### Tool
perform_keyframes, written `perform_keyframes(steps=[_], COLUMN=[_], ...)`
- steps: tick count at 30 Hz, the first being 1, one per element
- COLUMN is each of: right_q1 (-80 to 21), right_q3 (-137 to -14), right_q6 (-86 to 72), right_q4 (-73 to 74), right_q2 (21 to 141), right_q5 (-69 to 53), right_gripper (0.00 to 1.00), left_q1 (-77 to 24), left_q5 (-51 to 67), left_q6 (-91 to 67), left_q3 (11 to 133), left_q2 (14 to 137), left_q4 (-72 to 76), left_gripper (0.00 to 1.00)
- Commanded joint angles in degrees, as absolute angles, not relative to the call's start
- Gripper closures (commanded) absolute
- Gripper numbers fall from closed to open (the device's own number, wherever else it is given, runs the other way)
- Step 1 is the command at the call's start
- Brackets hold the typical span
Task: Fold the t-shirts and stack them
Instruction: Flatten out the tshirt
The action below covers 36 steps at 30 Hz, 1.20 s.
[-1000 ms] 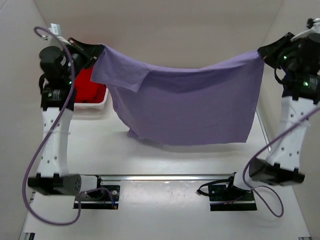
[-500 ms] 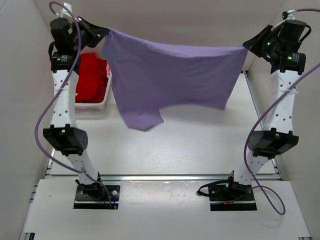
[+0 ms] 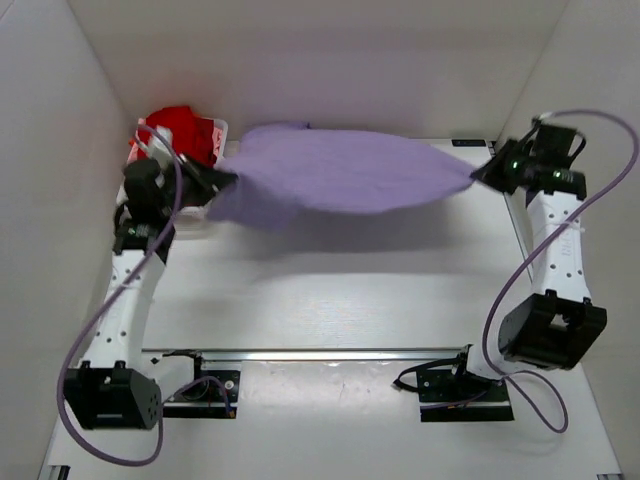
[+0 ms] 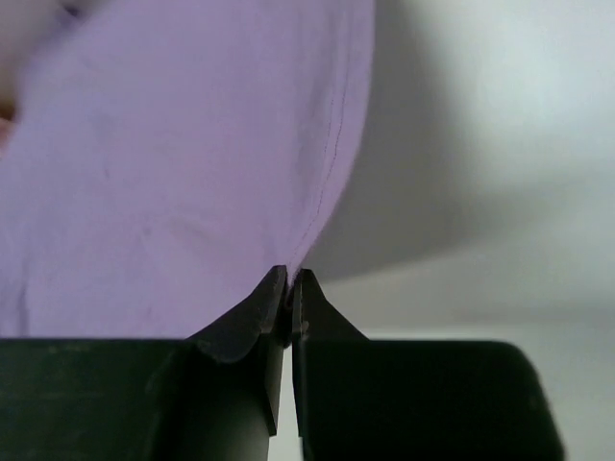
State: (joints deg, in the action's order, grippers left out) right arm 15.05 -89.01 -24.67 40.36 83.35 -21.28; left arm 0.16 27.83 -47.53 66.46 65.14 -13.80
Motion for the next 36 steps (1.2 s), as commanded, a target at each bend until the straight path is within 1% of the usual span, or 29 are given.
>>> perform_keyframes(steps=[1,2,4,7,10,17,23,27,31,36], right_q1=[14.86,14.16,13.1,12.57,13.71,15.91,18.01,18.54,18.9,18.63], right_q3=[-75.81,-73.93,-66.22,-60.32,-54.69,-45.45,-43.51,-46.57,-50.61,-55.1], right_q6=[-22.59,-22.41,-22.32,-21.89,-21.8,-19.08,-18.02,-18.02,-18.01,-17.67], right_q4=[40.33,41.47,43.23,46.57,49.3,52.03,51.15,50.62,49.74,48.16], right_q2=[75.08,74.1,71.55,69.79,68.03,64.95,67.05,70.39,75.05,80.24], right_q5=[-18.3,-17.06,-14.42,-12.22,-12.31,-10.99,-10.98,-11.16,-11.6,-12.31], right_gripper=[1.0,1.0,1.0,1.0,1.0,1.0,1.0,1.0,1.0,1.0], left_q1=[-3.68,-4.47,-4.92,-5.71,-7.29,-9.23,-8.53,-6.85,-4.66,-1.06], left_q5=[28.48,28.39,28.91,28.04,25.5,19.96,14.34,11.26,10.11,13.35], left_q6=[-45.89,-45.53,-45.35,-44.66,-43.77,-43.33,-42.46,-41.49,-39.91,-38.58], left_q3=[51.38,49.33,41.52,35.35,32.62,30.85,29.8,31.72,34.89,36.91], left_q2=[57.94,56.18,53.2,49.67,47.29,43.69,43.33,45.61,49.3,55.09], left_q4=[-14.94,-16.42,-17.66,-21.16,-25.47,-33.3,-38.66,-39.19,-38.24,-34.9], left_gripper=[1.0,1.0,1.0,1.0,1.0,1.0,1.0,1.0,1.0,1.0])
